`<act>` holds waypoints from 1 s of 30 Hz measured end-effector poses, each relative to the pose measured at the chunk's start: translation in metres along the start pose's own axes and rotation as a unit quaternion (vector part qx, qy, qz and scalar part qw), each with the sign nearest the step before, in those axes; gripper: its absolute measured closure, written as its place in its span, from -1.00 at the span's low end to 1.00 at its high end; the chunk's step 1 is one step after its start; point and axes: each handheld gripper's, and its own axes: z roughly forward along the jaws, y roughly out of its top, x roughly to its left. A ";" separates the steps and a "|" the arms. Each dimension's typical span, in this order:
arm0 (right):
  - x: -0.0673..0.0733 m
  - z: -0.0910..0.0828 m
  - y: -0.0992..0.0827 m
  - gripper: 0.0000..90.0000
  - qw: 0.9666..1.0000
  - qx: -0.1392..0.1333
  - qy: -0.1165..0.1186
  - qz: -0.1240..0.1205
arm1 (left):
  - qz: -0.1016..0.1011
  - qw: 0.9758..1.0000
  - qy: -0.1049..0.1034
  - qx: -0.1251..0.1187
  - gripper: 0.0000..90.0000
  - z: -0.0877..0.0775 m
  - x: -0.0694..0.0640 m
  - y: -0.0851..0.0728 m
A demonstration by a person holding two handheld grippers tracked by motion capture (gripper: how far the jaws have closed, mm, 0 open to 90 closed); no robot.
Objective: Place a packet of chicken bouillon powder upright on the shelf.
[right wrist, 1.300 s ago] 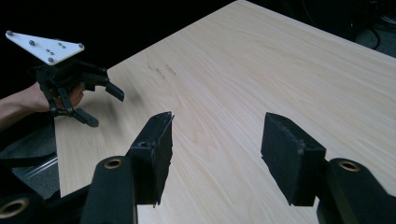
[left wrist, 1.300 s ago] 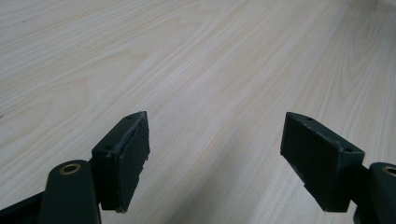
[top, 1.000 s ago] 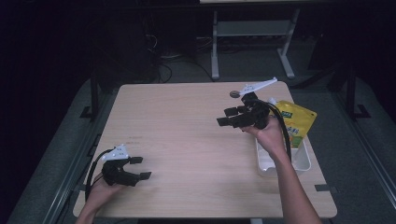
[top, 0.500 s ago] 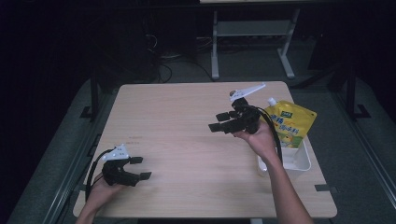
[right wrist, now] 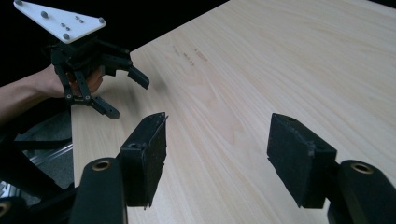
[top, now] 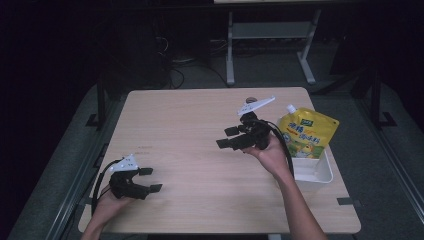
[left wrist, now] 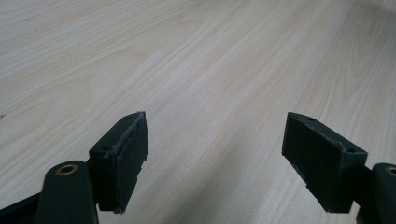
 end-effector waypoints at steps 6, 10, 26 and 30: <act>0.004 0.009 -0.004 -0.21 1.000 0.005 0.009 0.002 | 0.000 1.000 0.001 0.001 -0.51 0.000 0.000 0.000; 0.008 0.015 -0.007 -0.22 1.000 0.009 0.013 -0.002 | 0.001 1.000 0.001 0.003 -0.51 0.001 -0.001 0.001; 0.019 0.035 -0.023 -0.26 0.999 0.021 0.031 -0.002 | 0.003 1.000 0.002 0.005 -0.52 0.002 -0.002 0.001; 0.021 0.041 -0.029 -0.27 0.999 0.025 0.035 0.001 | 0.004 1.000 0.002 0.007 -0.52 0.003 -0.002 0.001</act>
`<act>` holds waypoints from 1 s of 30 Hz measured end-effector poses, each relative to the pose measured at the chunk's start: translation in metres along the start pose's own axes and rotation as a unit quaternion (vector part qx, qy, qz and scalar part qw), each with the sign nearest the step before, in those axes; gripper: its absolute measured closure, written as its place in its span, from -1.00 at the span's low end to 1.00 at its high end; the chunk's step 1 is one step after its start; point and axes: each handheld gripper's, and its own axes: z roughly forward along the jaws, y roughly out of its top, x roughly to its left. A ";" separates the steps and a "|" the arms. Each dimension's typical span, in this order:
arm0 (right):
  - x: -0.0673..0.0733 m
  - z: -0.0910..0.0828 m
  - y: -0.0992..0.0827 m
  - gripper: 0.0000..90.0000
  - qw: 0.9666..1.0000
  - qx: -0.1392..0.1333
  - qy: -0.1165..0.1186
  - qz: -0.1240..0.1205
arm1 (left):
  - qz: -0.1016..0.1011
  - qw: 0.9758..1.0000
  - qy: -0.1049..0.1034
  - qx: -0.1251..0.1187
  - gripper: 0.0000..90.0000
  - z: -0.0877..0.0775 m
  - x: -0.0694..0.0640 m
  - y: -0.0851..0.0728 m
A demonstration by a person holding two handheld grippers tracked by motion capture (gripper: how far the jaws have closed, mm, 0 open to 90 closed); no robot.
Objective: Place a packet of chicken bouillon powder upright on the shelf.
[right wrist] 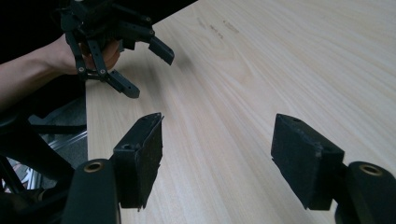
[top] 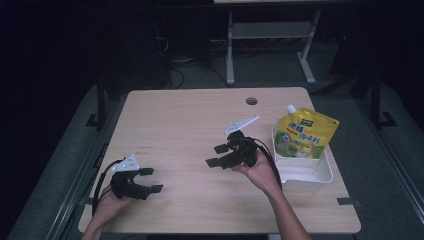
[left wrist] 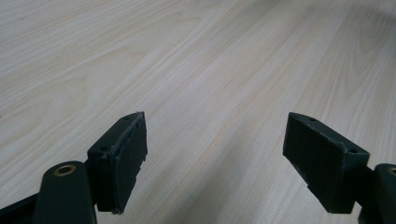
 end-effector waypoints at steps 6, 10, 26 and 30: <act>0.001 0.010 -0.010 -0.28 1.000 0.010 0.004 0.004 | 0.003 1.000 0.001 0.003 -0.52 0.000 -0.001 0.000; 0.003 0.014 -0.016 -0.29 1.000 0.009 0.010 0.008 | 0.006 1.000 0.001 0.006 -0.52 0.001 -0.001 0.000; 0.019 0.025 -0.042 -0.31 1.000 0.026 0.015 0.003 | 0.009 1.000 -0.003 0.010 -0.52 0.004 -0.005 0.002; 0.020 0.025 -0.050 -0.32 1.000 0.020 0.018 0.008 | 0.011 1.000 -0.004 0.014 -0.51 0.006 -0.007 0.002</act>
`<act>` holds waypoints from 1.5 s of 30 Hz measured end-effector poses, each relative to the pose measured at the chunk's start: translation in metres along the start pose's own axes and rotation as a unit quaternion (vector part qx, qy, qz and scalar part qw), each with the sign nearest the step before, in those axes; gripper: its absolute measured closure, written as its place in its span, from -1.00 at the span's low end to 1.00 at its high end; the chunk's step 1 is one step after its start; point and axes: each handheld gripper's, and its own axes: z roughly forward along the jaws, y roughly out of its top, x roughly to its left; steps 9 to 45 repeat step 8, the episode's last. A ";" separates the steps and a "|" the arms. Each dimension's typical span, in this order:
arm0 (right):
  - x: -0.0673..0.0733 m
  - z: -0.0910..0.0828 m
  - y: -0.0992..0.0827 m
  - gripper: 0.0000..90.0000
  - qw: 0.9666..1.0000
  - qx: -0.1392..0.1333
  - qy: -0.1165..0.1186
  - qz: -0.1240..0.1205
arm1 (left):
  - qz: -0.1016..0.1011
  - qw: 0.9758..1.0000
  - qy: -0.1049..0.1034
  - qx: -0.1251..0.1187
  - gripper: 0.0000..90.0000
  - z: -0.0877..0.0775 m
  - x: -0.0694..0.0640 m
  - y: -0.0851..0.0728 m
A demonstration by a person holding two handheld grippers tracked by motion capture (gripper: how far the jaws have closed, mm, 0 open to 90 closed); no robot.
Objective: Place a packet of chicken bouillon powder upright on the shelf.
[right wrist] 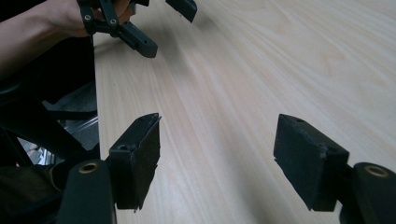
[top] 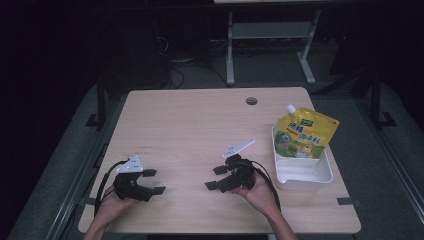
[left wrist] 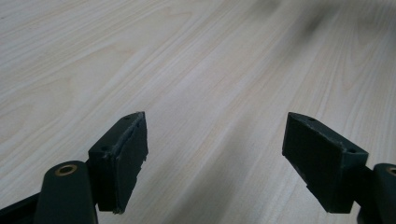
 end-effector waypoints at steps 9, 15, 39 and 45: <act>0.007 0.000 -0.018 -0.37 1.000 0.000 0.003 0.007 | 0.001 1.000 -0.003 0.002 -0.50 0.000 -0.001 0.000; 0.007 0.000 -0.018 -0.37 1.000 0.000 0.003 0.007 | 0.001 1.000 -0.003 0.002 -0.50 0.000 -0.001 0.000; 0.007 0.000 -0.018 -0.37 1.000 0.000 0.003 0.007 | 0.001 1.000 -0.003 0.002 -0.50 0.000 -0.001 0.000; 0.007 0.000 -0.018 -0.37 1.000 0.000 0.003 0.007 | 0.001 1.000 -0.003 0.002 -0.50 0.000 -0.001 0.000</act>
